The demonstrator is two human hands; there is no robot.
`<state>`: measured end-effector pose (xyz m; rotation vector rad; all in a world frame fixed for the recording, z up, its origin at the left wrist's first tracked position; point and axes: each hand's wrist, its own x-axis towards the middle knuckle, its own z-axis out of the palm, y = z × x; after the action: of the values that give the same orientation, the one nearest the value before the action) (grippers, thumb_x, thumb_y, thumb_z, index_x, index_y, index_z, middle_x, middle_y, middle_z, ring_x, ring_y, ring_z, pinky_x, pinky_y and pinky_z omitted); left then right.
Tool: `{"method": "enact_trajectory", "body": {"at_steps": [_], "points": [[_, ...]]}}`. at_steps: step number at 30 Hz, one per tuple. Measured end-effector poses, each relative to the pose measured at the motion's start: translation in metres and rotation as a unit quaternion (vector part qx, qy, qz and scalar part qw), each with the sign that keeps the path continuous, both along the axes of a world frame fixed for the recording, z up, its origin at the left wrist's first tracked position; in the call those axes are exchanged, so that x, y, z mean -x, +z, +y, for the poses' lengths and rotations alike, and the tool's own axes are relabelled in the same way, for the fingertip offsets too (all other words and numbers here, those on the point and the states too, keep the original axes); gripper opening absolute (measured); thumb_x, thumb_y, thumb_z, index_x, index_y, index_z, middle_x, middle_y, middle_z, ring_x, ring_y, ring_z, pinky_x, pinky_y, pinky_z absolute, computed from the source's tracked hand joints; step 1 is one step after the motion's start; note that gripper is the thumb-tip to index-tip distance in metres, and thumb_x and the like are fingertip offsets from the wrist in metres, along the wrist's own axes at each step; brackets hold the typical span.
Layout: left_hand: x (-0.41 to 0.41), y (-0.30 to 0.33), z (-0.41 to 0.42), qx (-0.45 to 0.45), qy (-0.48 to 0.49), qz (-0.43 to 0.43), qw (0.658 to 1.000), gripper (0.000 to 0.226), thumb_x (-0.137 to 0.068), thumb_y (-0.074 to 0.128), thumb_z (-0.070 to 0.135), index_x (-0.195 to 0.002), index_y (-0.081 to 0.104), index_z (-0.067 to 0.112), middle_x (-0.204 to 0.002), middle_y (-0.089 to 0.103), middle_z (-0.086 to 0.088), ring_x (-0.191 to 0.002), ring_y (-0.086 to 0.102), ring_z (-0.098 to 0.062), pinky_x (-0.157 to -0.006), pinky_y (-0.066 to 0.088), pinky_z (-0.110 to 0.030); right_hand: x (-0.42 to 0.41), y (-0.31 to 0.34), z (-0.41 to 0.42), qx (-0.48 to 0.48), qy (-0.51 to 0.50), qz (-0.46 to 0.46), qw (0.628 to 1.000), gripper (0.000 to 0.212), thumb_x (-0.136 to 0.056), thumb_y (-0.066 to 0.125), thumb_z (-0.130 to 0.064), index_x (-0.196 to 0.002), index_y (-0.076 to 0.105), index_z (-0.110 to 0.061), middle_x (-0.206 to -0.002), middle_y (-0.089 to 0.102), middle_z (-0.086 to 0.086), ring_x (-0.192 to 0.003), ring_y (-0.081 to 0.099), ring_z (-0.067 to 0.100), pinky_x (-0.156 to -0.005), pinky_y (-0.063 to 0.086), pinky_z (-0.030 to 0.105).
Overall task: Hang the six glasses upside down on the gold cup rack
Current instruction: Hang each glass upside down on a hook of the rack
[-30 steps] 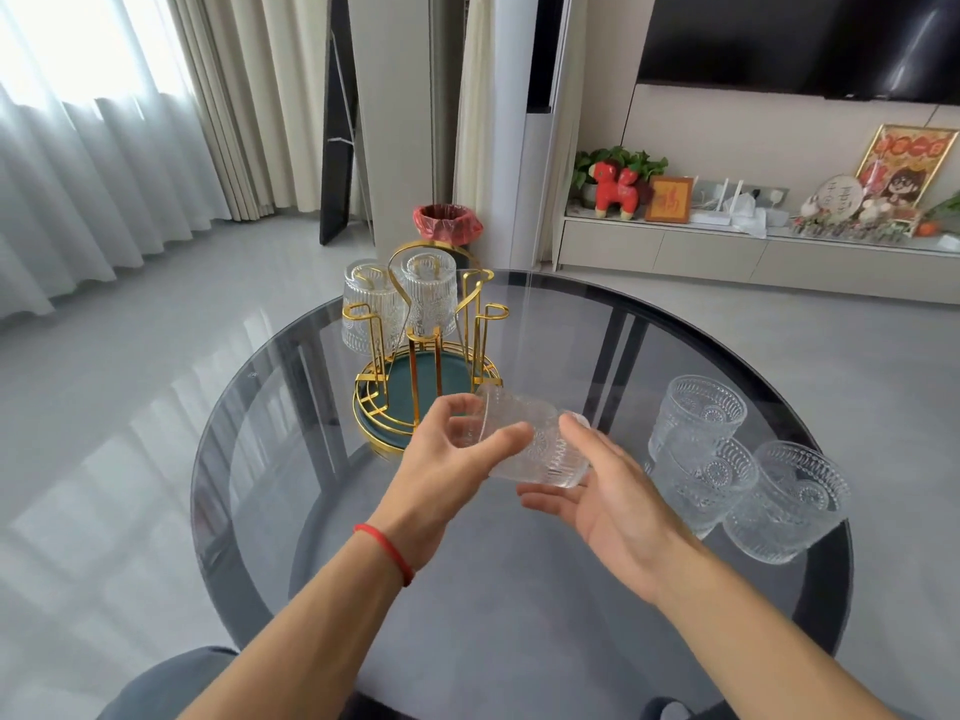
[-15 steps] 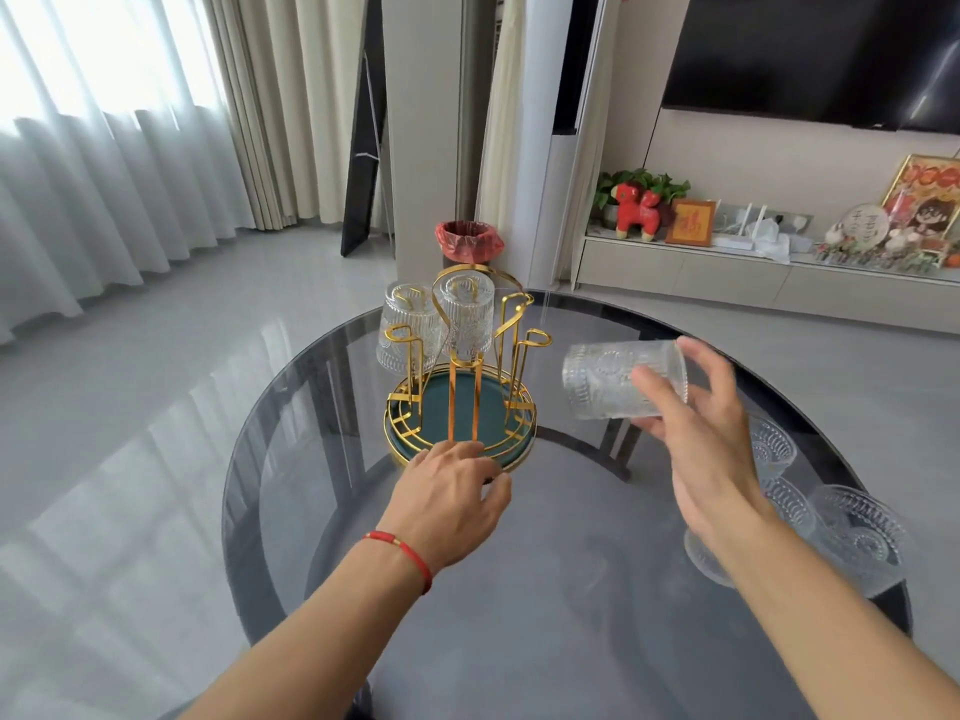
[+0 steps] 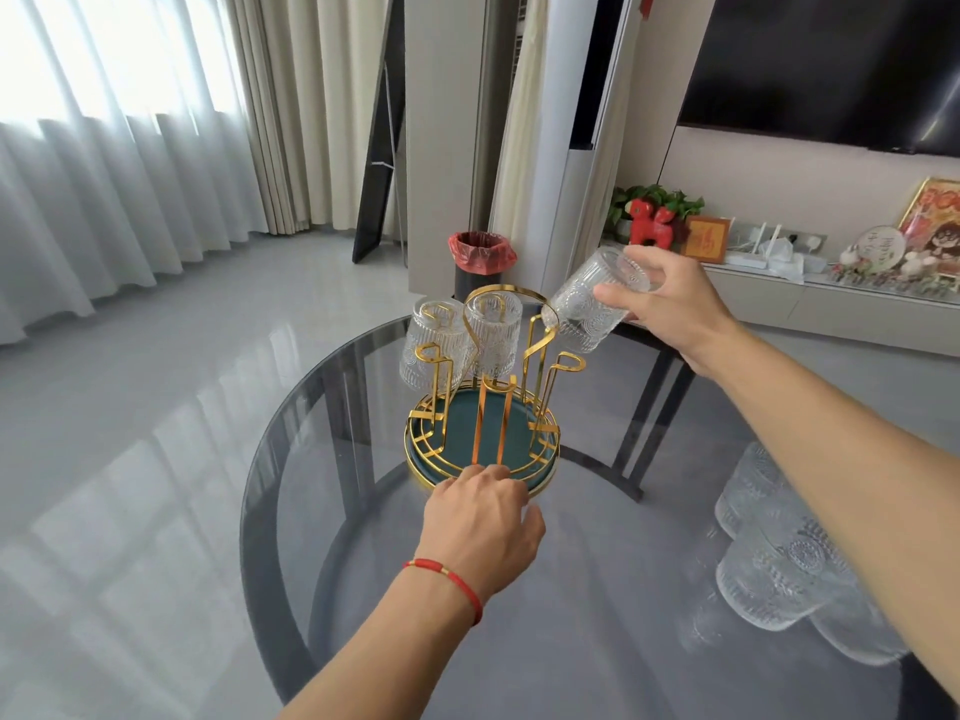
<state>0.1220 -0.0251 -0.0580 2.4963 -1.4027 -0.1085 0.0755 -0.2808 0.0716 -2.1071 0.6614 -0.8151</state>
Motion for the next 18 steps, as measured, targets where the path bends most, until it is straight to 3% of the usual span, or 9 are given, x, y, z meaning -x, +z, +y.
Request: {"method": "enact_trajectory", "body": {"at_steps": [4, 11, 14, 18], "points": [[0.002, 0.0, -0.002, -0.013, 0.003, 0.0, 1.0, 0.039, -0.105, 0.045, 0.043, -0.119, 0.072, 0.018, -0.122, 0.067, -0.001, -0.121, 0.06, -0.024, -0.098, 0.055, -0.042, -0.01, 0.002, -0.006, 0.018, 0.041, 0.035, 0.998, 0.085, -0.077, 0.091, -0.038, -0.15, 0.054, -0.015, -0.155, 0.054, 0.006, -0.144, 0.046, 0.02, -0.116, 0.045, 0.052], [0.003, 0.001, -0.003, -0.029, 0.008, 0.011, 0.999, 0.038, -0.104, 0.047, 0.043, -0.119, 0.072, 0.017, -0.128, 0.066, -0.002, -0.124, 0.059, -0.025, -0.099, 0.055, -0.046, -0.028, 0.001, -0.001, 0.051, 0.108, 0.149, 0.982, 0.088, -0.075, 0.094, -0.019, -0.152, 0.051, -0.013, -0.158, 0.052, 0.006, -0.148, 0.044, 0.02, -0.12, 0.033, 0.036], [0.002, 0.001, -0.003, -0.028, 0.007, 0.01, 1.0, 0.038, -0.104, 0.048, 0.043, -0.119, 0.071, 0.017, -0.122, 0.066, -0.002, -0.119, 0.059, -0.024, -0.096, 0.057, -0.045, -0.032, -0.005, 0.0, 0.041, 0.133, 0.182, 0.973, 0.089, -0.074, 0.093, -0.016, -0.152, 0.051, -0.011, -0.157, 0.052, 0.005, -0.148, 0.044, 0.019, -0.112, 0.032, 0.027], [0.003, 0.001, -0.003, -0.025, 0.01, 0.012, 1.0, 0.038, -0.104, 0.048, 0.042, -0.12, 0.071, 0.017, -0.122, 0.067, -0.002, -0.119, 0.059, -0.024, -0.096, 0.057, -0.045, -0.037, -0.013, 0.003, 0.042, 0.153, 0.208, 0.965, 0.085, -0.076, 0.091, -0.013, -0.151, 0.052, -0.011, -0.157, 0.053, 0.004, -0.148, 0.043, 0.018, -0.112, 0.035, 0.028]]}}
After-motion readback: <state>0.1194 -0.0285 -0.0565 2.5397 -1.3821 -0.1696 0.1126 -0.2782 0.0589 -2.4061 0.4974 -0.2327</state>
